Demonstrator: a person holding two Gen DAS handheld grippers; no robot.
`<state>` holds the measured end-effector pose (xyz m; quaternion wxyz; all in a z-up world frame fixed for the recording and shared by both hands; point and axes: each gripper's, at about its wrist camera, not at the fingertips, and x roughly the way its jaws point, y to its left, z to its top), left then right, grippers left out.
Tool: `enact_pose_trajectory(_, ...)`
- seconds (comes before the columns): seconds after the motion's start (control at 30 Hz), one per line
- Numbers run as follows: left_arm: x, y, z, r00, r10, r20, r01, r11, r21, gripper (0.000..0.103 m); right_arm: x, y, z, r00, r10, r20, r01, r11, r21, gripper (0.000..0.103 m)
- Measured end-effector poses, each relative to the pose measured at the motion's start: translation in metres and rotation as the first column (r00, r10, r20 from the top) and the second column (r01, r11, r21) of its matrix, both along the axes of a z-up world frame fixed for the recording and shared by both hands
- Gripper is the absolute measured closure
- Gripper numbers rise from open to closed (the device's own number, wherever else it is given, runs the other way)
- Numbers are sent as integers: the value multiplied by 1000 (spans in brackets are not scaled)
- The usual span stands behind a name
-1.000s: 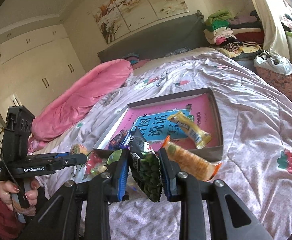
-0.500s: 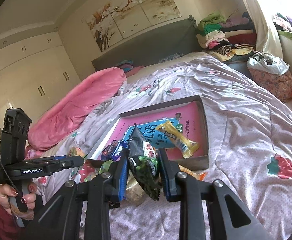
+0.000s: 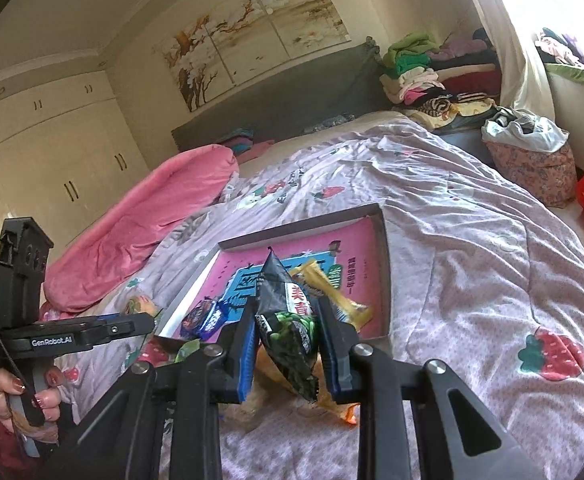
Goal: Organize snacks
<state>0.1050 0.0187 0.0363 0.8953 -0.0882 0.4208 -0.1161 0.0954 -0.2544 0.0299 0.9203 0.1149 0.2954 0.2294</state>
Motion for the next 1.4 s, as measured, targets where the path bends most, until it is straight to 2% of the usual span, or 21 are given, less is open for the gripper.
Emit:
enact_pose_trajectory(0.83,41,-15,-12,1000,-6,-23,7,1000,2,64,30,-6,-10,1000,-25,-8,25,1000,-18,75)
enact_pose_trajectory(1.4,63,-32,-28,999,-12,-43,13,999,40,64,48,0,-22,999,-4,-38,4,1000,-15,75)
